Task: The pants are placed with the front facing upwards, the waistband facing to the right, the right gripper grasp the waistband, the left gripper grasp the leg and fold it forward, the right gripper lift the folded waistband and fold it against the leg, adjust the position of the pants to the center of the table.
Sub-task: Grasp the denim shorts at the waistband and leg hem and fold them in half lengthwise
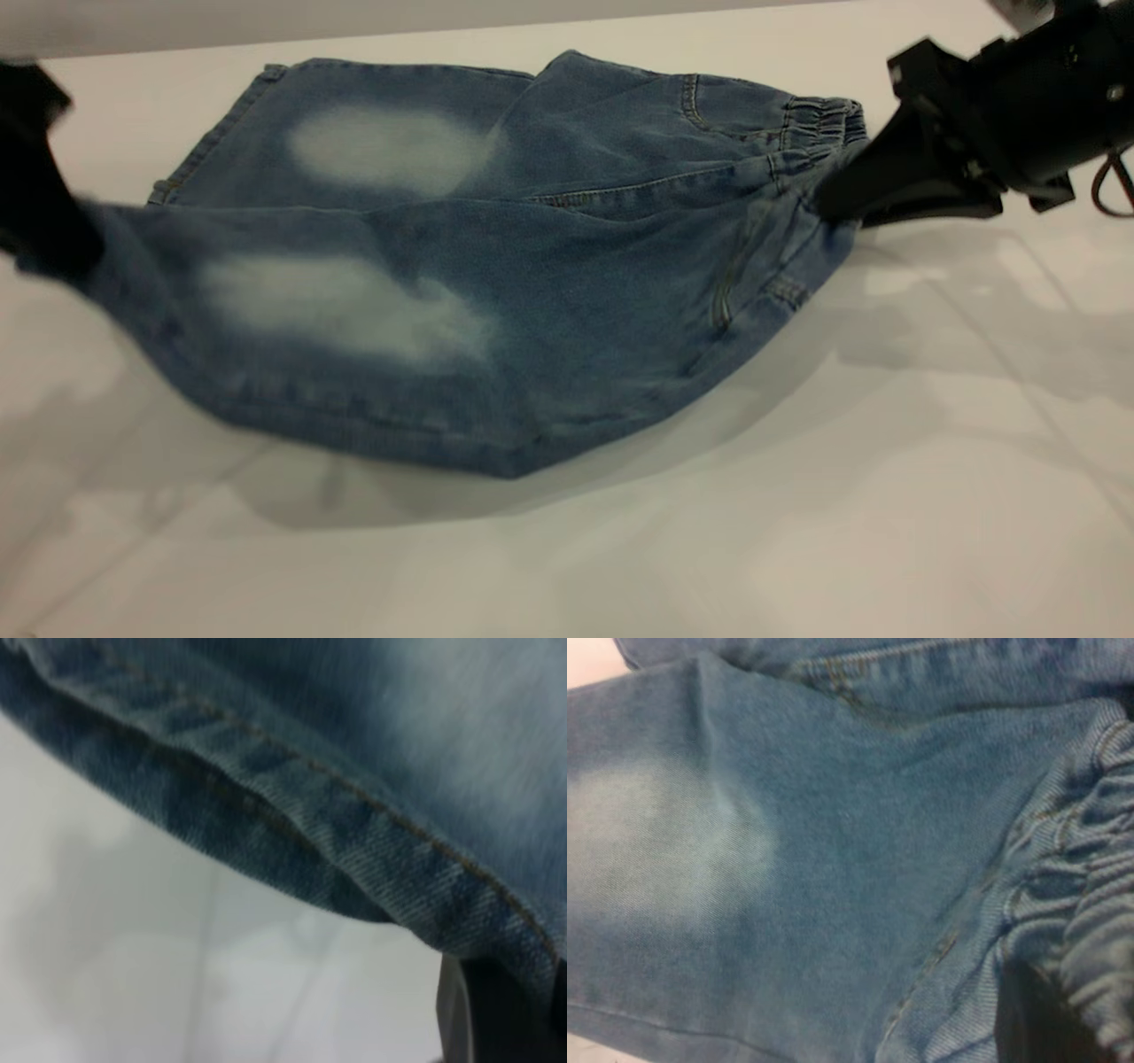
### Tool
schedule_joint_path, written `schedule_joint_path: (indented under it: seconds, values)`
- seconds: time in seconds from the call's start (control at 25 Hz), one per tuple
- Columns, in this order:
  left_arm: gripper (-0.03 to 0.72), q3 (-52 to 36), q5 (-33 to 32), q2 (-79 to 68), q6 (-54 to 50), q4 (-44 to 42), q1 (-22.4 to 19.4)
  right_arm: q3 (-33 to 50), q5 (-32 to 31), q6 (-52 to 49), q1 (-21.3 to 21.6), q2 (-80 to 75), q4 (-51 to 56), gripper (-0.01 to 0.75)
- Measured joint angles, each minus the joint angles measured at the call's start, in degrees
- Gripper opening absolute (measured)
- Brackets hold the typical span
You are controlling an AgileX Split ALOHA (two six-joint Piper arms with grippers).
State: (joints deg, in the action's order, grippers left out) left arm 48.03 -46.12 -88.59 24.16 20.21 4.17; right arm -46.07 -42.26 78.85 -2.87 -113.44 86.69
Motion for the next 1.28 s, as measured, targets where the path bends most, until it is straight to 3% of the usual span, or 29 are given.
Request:
schedule_joint_path:
  seconds: [0.2,0.92,1.28]
  values:
    - [0.059,0.0,3.7,3.0,3.0,4.5,0.0,-0.1,0.2,-0.4,0.0,2.9,0.0,0.049]
    - [0.059,0.3,22.9,1.1,2.9,5.7,0.0,-8.3,2.3,-0.7,0.0,3.4,-0.4,0.049]
    - [0.059,7.4,24.2,-7.6,2.9,5.7,0.0,-8.7,4.3,-0.7,0.0,1.1,0.9,0.049]
